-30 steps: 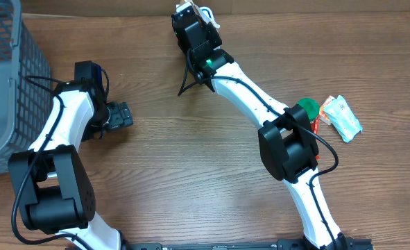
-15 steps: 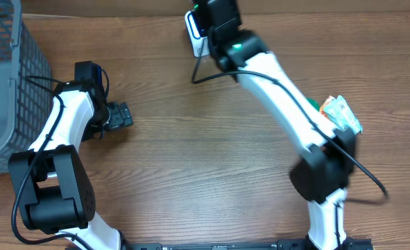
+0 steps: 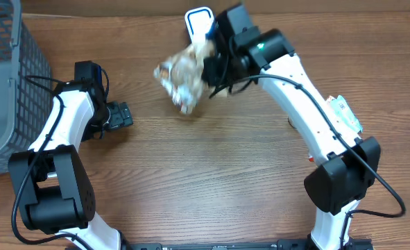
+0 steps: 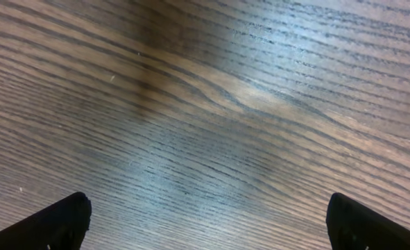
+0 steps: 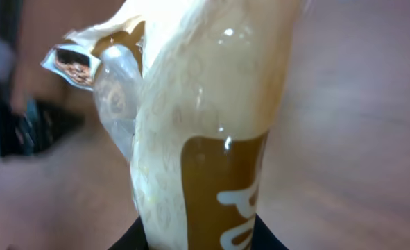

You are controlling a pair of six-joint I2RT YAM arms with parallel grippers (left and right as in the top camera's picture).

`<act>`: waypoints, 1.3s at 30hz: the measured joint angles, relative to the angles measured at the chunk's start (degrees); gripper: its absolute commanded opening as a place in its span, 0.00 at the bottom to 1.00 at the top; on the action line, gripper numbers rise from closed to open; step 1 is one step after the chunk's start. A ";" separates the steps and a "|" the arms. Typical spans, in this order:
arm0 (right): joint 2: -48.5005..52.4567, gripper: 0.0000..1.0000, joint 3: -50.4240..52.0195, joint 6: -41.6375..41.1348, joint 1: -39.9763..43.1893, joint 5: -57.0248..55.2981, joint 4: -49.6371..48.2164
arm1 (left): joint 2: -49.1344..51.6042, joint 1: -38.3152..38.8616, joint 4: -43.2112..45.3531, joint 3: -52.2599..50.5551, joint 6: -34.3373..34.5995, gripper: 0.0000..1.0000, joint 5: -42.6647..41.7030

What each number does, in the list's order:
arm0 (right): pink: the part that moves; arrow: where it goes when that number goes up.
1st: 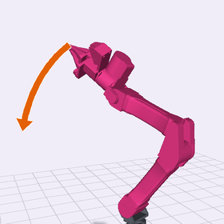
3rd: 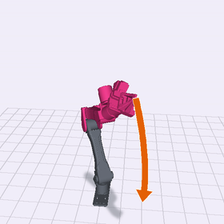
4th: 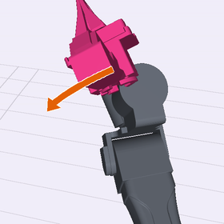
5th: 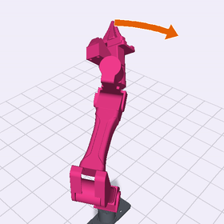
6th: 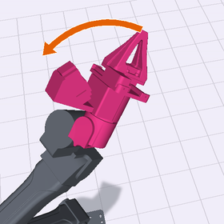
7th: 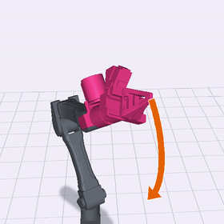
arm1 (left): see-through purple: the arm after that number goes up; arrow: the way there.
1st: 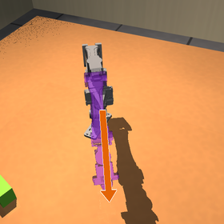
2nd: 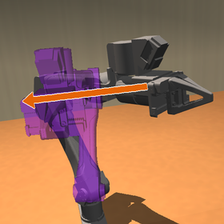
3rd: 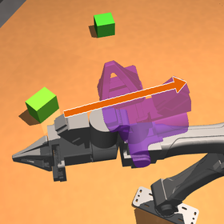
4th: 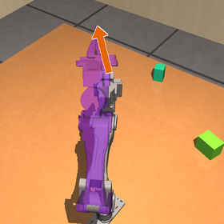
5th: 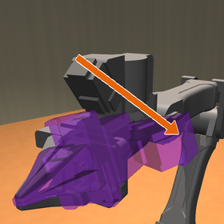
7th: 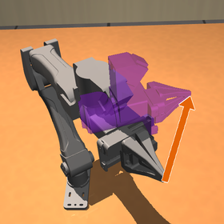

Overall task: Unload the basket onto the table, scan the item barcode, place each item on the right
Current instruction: 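Carry the snack bag back to center and lower it, then open the right gripper and release the snack bag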

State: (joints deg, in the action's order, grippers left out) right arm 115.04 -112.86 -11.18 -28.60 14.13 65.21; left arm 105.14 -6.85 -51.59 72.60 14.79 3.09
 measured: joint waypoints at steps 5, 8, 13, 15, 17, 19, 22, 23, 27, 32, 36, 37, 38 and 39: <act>0.55 0.04 14.40 -0.87 -0.79 4.94 -5.46 | 0.00 0.00 -0.04 0.00 0.00 1.00 0.02; 1.25 0.42 21.33 -1.09 -1.03 5.99 -10.14 | 0.00 0.00 -0.04 0.00 0.00 1.00 0.00; 1.55 0.86 25.51 -1.07 -1.01 5.09 -13.75 | -0.02 0.00 -0.04 0.00 0.00 1.00 0.02; 1.53 0.97 25.44 -1.49 -0.98 2.95 -13.77 | 0.00 0.00 -0.04 0.00 0.00 1.00 0.02; 1.53 1.00 25.18 -1.18 -0.90 0.85 -12.68 | -0.02 0.00 -0.04 0.00 0.00 1.00 0.02; 1.53 1.00 24.02 -1.42 -0.39 -1.27 -10.99 | 0.00 0.00 -0.04 0.00 0.02 1.00 0.02; 1.18 1.00 21.53 -1.46 1.18 -2.93 -10.34 | 0.00 0.00 -0.04 0.00 0.00 1.00 0.00; 0.90 1.00 21.09 -1.46 1.66 -3.23 -10.38 | 0.00 0.00 -0.04 0.00 0.00 1.00 0.00; -0.77 1.00 20.52 -1.44 4.11 -4.20 -10.34 | 0.00 0.00 -0.04 0.00 0.00 1.00 0.02; -0.90 1.00 20.37 -1.46 5.16 -4.70 -10.27 | -0.02 0.00 -0.04 0.00 0.00 1.00 0.02; -0.90 1.00 20.37 -1.44 4.96 -4.72 -10.27 | -0.02 0.00 -0.04 0.00 0.00 1.00 0.02; -0.90 1.00 20.37 -1.46 4.94 -4.70 -10.29 | 0.00 0.00 -0.04 0.00 0.00 1.00 0.02; -0.90 1.00 20.37 -1.46 4.94 -4.70 -10.27 | 0.00 0.00 -0.04 0.00 0.00 1.00 0.00; -0.90 1.00 20.37 -1.46 4.94 -4.72 -10.29 | 0.00 0.00 -0.04 0.00 0.00 1.00 0.00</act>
